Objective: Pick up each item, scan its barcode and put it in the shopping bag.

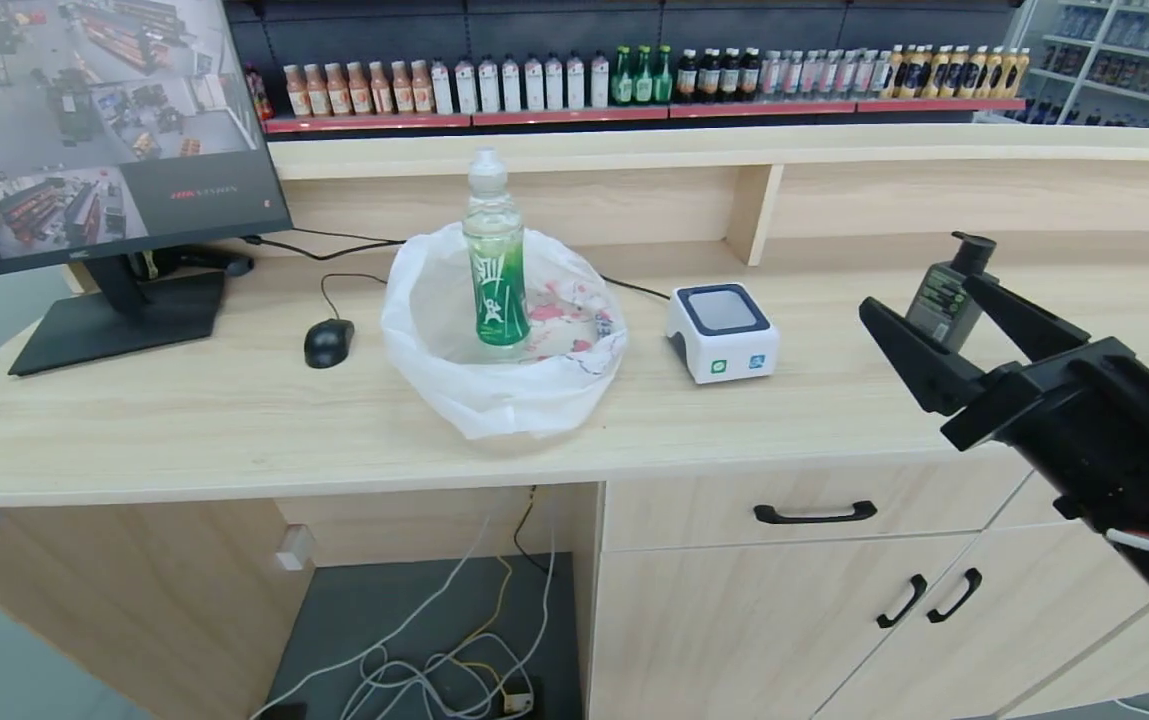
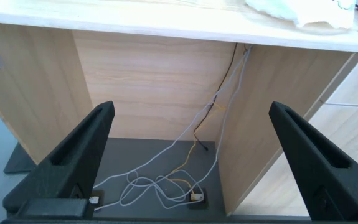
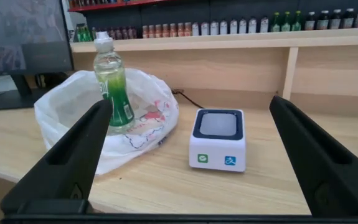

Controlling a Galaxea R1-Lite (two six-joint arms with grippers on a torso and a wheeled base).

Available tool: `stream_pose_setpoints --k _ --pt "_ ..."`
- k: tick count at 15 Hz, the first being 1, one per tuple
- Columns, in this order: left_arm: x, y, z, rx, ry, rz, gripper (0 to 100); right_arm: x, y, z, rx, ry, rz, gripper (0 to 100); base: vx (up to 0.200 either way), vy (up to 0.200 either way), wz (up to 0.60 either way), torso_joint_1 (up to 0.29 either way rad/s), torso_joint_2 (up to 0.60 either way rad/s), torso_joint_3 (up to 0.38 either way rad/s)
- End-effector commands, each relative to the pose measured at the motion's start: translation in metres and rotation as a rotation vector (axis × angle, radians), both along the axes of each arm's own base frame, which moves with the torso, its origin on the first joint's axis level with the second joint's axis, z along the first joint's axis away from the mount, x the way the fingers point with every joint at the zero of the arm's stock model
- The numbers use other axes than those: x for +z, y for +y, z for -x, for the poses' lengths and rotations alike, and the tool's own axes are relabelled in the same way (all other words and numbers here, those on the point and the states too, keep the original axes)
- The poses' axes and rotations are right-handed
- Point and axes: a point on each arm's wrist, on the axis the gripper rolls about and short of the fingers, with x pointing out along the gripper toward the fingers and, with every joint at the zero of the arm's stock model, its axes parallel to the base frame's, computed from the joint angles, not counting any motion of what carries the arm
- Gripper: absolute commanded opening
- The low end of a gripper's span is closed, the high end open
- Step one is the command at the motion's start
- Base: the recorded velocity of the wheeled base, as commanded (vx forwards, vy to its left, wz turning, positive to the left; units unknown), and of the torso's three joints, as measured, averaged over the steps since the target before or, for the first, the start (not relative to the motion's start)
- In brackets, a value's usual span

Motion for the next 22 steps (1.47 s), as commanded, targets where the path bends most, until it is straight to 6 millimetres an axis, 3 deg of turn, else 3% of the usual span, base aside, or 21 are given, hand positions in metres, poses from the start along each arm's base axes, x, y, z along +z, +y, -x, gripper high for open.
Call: stream_pose_setpoints --k 1,4,22 --pt "0.0 0.0 0.0 0.001 0.0 0.001 100 -0.01 0.005 -0.01 0.002 0.039 0.017 100 0.0 -0.2 0.0 -0.002 0.01 0.002" --pt "0.0 0.0 0.0 0.001 0.001 0.001 100 -0.026 0.001 -0.004 -0.001 0.107 0.045 100 0.0 -0.2 0.0 0.002 0.01 0.004" --pt "0.0 0.0 0.0 0.001 0.0 0.0 100 -0.024 -0.001 -0.005 -0.012 0.1 0.042 100 0.0 -0.2 0.0 0.002 0.0 0.001"
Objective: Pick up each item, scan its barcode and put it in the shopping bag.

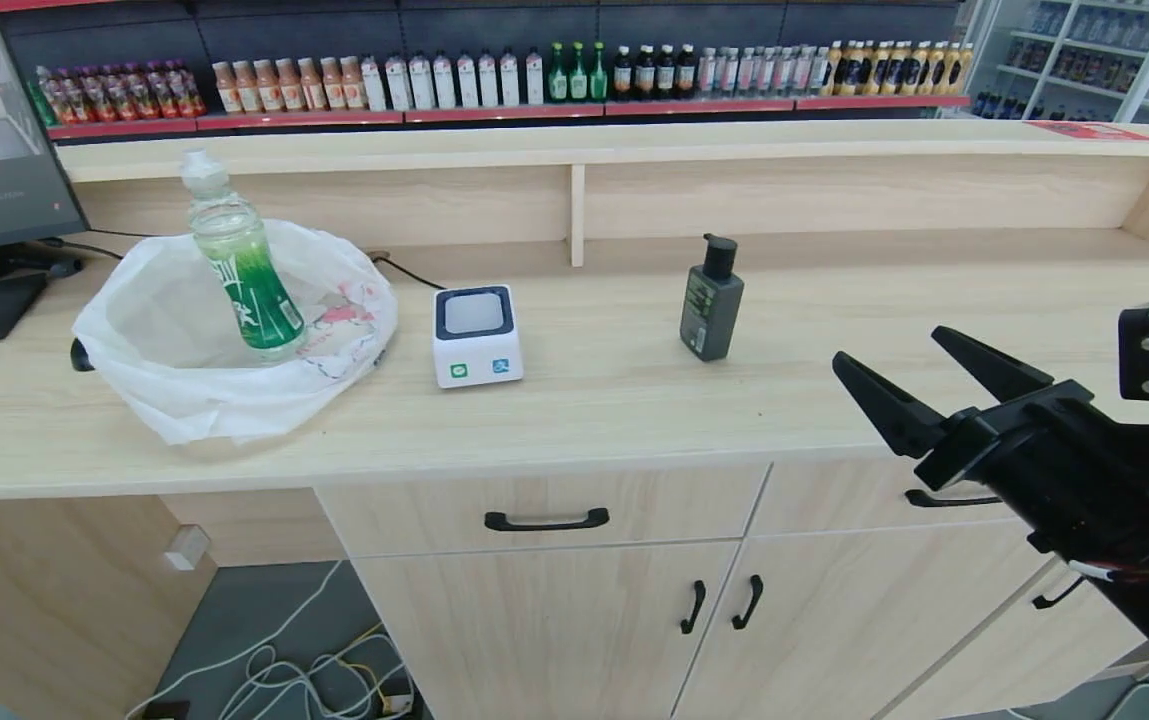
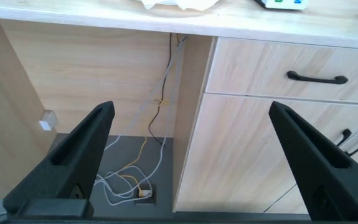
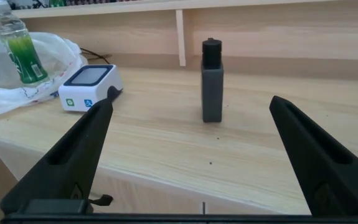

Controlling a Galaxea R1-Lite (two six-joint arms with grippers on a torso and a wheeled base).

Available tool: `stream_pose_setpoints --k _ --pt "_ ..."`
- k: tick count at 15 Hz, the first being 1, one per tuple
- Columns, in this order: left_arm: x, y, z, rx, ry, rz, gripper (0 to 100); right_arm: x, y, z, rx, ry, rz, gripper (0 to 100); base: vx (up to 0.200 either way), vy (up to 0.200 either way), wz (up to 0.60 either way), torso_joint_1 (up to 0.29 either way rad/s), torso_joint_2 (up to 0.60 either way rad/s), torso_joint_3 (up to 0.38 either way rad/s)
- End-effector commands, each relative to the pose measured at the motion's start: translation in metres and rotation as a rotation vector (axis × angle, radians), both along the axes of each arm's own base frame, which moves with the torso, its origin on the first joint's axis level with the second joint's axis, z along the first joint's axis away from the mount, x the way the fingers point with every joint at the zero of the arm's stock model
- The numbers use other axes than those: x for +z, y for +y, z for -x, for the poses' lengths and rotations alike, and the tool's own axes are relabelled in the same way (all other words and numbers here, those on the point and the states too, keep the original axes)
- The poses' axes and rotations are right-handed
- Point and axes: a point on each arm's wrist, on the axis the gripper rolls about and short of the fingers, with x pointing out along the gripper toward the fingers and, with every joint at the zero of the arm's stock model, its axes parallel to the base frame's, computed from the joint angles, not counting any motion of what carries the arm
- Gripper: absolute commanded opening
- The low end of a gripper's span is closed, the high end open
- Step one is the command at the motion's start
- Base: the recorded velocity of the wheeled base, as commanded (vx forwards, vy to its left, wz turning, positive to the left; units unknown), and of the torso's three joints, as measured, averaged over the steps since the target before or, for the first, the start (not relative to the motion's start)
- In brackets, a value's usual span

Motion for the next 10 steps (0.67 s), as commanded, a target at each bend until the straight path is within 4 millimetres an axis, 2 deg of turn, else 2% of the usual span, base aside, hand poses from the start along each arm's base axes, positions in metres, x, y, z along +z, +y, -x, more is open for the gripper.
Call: stream_pose_setpoints --k 1,6,10 --pt "0.0 0.0 0.0 0.001 -0.001 -0.001 100 -0.004 0.002 -0.003 0.001 0.014 0.006 100 0.0 0.0 0.0 0.0 0.0 0.0" --pt "0.0 0.0 0.0 0.001 0.001 -0.001 100 -0.01 0.006 -0.014 0.001 0.038 0.016 100 0.0 0.0 0.0 0.0 0.0 0.0" --pt "0.0 0.0 0.0 0.001 -0.001 -0.001 100 -0.012 0.008 -0.017 0.002 0.046 0.021 100 0.2 0.0 0.0 -0.005 0.0 0.007"
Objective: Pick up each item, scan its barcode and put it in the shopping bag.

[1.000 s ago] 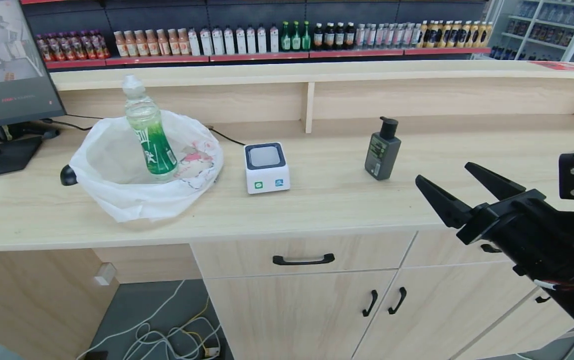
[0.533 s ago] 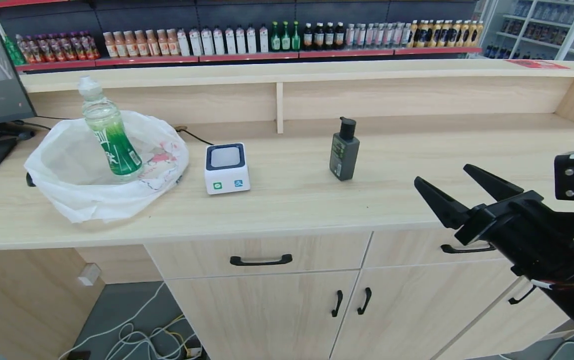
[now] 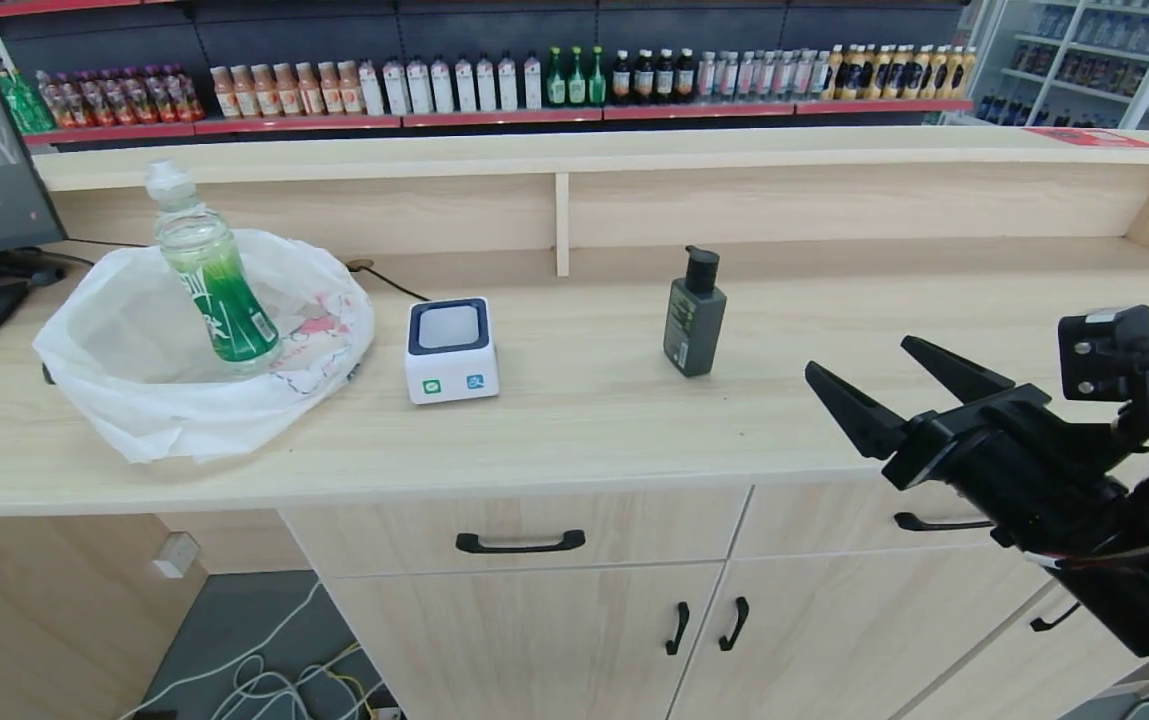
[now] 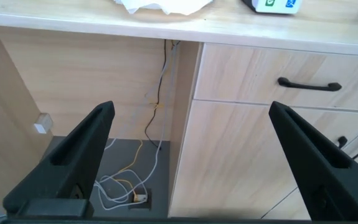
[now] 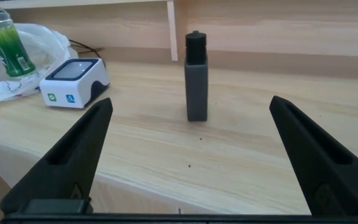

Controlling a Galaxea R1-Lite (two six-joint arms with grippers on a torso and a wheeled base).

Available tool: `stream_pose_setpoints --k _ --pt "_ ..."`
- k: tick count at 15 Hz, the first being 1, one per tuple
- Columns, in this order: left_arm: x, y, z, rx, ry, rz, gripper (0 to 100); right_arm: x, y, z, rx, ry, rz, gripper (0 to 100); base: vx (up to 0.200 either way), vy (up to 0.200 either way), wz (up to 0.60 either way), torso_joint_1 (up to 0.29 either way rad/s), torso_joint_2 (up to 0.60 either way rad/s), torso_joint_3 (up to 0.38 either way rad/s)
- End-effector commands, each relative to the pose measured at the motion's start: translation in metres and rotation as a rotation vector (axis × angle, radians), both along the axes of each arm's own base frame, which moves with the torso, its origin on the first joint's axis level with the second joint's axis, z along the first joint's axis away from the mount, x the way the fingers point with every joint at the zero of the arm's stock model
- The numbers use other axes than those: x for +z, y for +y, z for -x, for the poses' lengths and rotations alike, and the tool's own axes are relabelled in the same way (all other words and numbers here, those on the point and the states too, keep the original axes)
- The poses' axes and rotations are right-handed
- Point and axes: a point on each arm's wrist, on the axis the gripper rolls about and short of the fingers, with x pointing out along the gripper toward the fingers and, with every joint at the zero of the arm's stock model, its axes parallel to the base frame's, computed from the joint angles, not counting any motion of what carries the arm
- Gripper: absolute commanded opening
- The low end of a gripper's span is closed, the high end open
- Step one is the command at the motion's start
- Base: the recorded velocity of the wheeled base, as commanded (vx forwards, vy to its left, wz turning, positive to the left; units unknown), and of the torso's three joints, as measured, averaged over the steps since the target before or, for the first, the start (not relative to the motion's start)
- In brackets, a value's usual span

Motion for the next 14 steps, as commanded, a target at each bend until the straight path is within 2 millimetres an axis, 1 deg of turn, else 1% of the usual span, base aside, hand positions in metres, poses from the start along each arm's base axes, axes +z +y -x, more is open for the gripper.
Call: stream_pose_setpoints --k 1,3,6,7,8,9,10,11,12,14 --pt "0.0 0.0 0.0 0.0 0.0 0.001 100 -0.003 0.002 -0.002 0.004 0.008 0.004 100 0.0 0.0 0.0 0.0 0.0 0.0" --pt "0.0 0.0 0.0 0.0 0.001 -0.001 100 -0.002 0.002 -0.002 0.004 0.007 0.004 100 0.0 0.0 0.0 0.0 0.0 0.0" --pt "0.0 0.0 0.0 0.0 0.0 -0.001 100 0.005 0.006 -0.014 -0.001 -0.03 -0.004 100 0.0 0.0 0.0 0.0 0.0 0.0" --pt "0.0 0.0 0.0 0.0 0.0 -0.001 100 0.003 0.009 -0.021 -0.004 -0.031 0.007 100 0.0 0.0 0.0 0.0 0.0 0.0" --pt "0.0 0.0 0.0 0.0 0.0 -0.002 100 0.002 0.015 -0.032 0.002 -0.036 0.007 100 0.0 0.0 0.0 0.0 0.0 0.0" --pt "0.0 0.0 0.0 0.0 0.0 -0.002 100 0.001 0.018 -0.037 0.007 -0.036 0.006 100 0.0 0.0 0.0 0.0 0.0 0.0" --pt "0.0 0.0 0.0 0.0 0.0 -0.004 100 -0.003 0.018 -0.058 -0.03 -0.043 0.015 100 0.0 0.0 0.0 0.0 0.0 0.0" --pt "0.0 0.0 0.0 0.0 0.0 -0.005 100 -0.013 0.013 -0.07 -0.058 -0.022 0.035 100 0.0 0.0 0.0 0.0 0.0 0.0" --pt "0.0 0.0 0.0 0.0 0.0 -0.005 100 -0.018 0.009 -0.074 -0.075 -0.008 0.051 100 0.0 0.0 0.0 0.0 0.0 0.0" --pt "0.0 0.0 0.0 0.0 0.0 -0.005 100 -0.021 0.012 -0.084 -0.072 -0.015 0.056 100 0.0 0.0 0.0 0.0 0.0 0.0"
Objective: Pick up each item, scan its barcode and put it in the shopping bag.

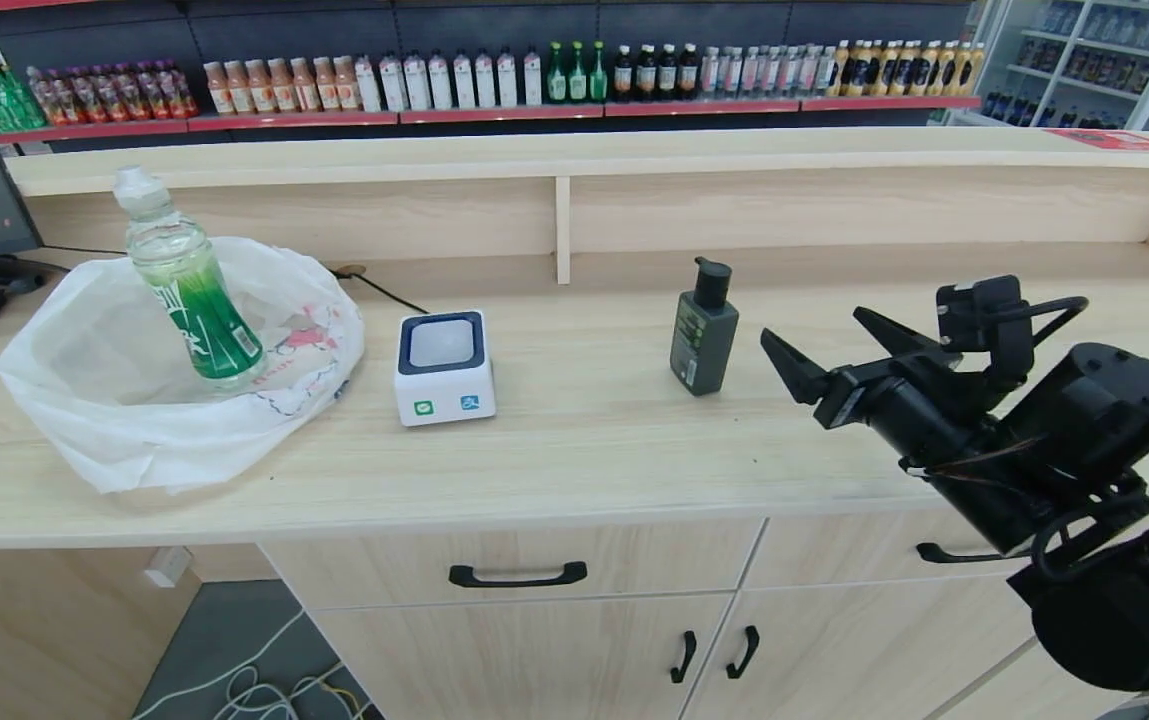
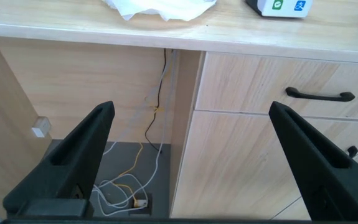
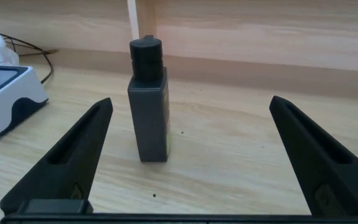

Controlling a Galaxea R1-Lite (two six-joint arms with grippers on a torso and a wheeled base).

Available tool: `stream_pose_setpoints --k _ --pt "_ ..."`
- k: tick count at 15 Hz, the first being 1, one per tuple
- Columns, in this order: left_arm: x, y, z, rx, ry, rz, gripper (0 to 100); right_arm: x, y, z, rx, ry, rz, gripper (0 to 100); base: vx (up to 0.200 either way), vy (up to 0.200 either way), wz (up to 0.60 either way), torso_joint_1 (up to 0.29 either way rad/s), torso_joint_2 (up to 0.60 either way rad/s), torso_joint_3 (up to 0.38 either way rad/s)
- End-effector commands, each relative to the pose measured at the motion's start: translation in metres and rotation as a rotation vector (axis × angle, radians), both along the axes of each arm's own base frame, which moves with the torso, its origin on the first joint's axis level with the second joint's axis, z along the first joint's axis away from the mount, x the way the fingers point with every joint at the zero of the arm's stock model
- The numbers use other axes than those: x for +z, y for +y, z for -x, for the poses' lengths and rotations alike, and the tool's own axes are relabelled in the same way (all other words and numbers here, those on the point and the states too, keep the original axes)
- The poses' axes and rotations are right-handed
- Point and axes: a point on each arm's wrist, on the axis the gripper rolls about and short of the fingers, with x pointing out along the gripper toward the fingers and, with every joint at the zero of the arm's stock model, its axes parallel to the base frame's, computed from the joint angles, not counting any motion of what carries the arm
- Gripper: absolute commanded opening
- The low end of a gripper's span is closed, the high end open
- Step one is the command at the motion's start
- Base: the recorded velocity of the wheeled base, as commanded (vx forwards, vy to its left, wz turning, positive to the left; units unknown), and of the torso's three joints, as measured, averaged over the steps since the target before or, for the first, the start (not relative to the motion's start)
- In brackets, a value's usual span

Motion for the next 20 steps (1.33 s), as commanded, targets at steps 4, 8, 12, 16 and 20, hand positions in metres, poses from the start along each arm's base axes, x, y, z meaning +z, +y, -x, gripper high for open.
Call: stream_pose_setpoints --k 4,8,12,16,20 --pt "0.0 0.0 0.0 0.0 0.0 0.0 100 -0.014 0.023 -0.021 0.036 0.006 0.022 100 0.0 0.0 0.0 0.0 0.0 0.0" --pt "0.0 0.0 0.0 0.0 0.0 0.0 100 -0.009 0.036 -0.025 0.069 0.023 0.043 100 0.0 0.0 0.0 0.0 0.0 0.0" --pt "0.0 0.0 0.0 0.0 0.0 0.0 100 -0.006 0.046 -0.047 0.07 0.072 0.058 100 0.0 0.0 0.0 0.0 0.0 0.0" --pt "0.0 0.0 0.0 0.0 0.0 0.0 100 -0.015 0.053 -0.067 0.067 0.075 0.054 100 0.0 0.0 0.0 0.0 0.0 0.0" --pt "0.0 0.0 0.0 0.0 0.0 0.0 100 -0.018 0.059 -0.08 0.071 0.072 0.03 100 0.0 0.0 0.0 0.0 0.0 0.0"
